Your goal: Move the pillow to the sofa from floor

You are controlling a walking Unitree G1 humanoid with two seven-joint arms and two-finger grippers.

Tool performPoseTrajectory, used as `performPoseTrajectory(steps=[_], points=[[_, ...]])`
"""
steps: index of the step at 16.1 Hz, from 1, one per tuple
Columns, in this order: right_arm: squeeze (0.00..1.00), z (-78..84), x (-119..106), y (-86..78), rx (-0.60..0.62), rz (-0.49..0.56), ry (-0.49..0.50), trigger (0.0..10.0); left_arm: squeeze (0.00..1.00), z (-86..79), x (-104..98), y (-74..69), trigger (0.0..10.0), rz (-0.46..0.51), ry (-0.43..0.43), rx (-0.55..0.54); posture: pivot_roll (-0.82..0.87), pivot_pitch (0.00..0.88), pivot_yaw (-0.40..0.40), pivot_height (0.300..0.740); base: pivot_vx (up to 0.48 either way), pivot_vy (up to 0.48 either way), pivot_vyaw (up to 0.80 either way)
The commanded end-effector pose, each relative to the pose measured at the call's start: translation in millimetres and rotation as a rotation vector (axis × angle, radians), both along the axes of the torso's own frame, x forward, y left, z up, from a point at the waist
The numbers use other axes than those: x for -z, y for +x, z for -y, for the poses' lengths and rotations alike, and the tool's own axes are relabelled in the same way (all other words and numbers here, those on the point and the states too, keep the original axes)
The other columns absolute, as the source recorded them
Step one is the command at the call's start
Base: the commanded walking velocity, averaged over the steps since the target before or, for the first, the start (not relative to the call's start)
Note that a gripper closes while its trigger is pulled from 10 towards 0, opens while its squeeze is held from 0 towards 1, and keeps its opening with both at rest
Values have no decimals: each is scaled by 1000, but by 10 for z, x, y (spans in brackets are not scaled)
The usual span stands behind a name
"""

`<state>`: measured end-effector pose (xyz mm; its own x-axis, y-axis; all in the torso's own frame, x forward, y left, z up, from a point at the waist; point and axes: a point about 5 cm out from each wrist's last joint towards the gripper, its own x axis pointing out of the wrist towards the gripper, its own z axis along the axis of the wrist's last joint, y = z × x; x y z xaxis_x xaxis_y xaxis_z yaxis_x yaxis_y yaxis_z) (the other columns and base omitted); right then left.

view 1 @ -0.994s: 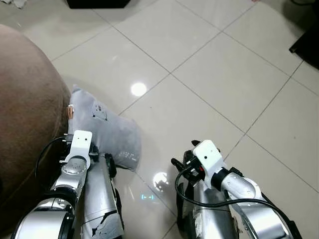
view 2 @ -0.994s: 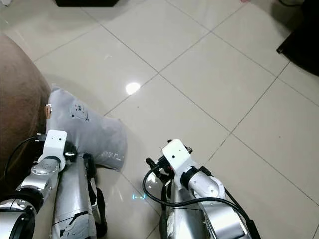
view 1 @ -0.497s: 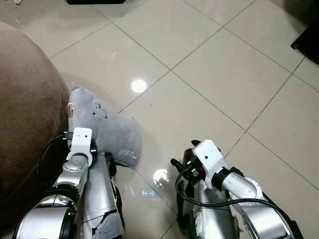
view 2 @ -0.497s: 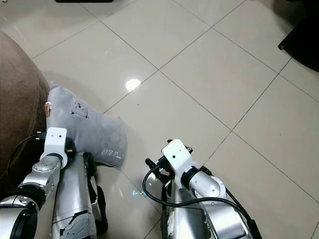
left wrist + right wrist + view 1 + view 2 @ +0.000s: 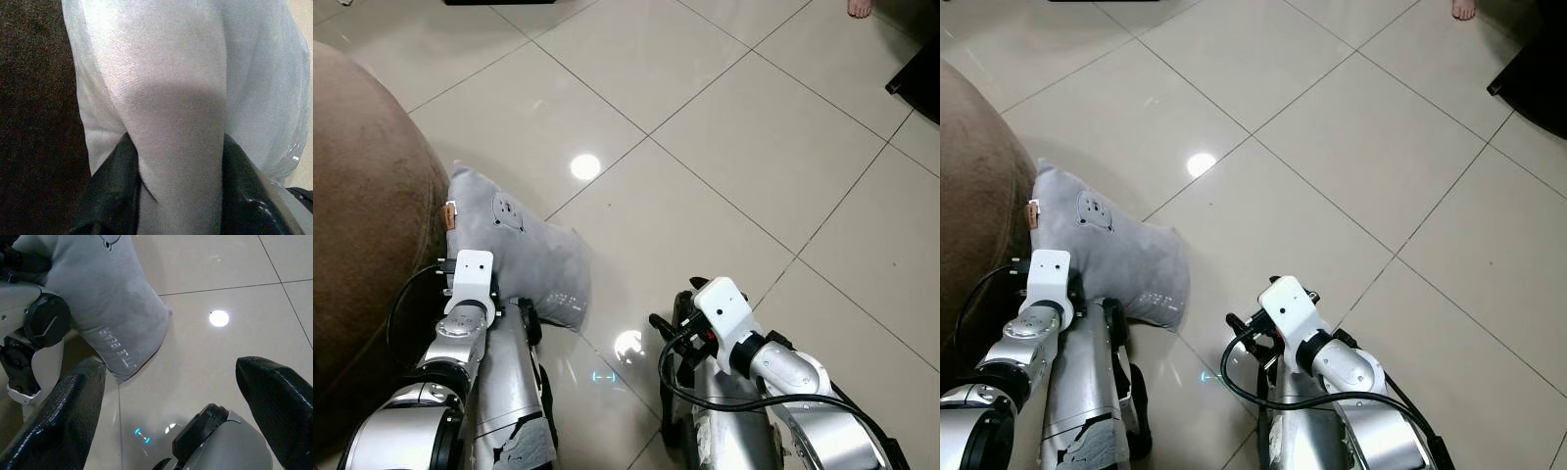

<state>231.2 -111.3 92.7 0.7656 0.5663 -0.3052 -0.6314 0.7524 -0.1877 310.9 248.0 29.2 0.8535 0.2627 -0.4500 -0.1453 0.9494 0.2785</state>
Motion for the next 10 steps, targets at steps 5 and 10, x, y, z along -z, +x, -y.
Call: performPoseTrajectory(steps=[5, 10], points=[[0, -14, 45, -57, 6, -21, -9, 10000, 0, 101, 139, -76, 0, -59, -56, 25, -121, 315, -77, 507, 0, 0, 0], [0, -7, 68, -50, 18, -23, -3, 10000, 0, 165, 131, -55, 0, -34, -97, 45, -118, 291, -79, 507, 0, 0, 0]])
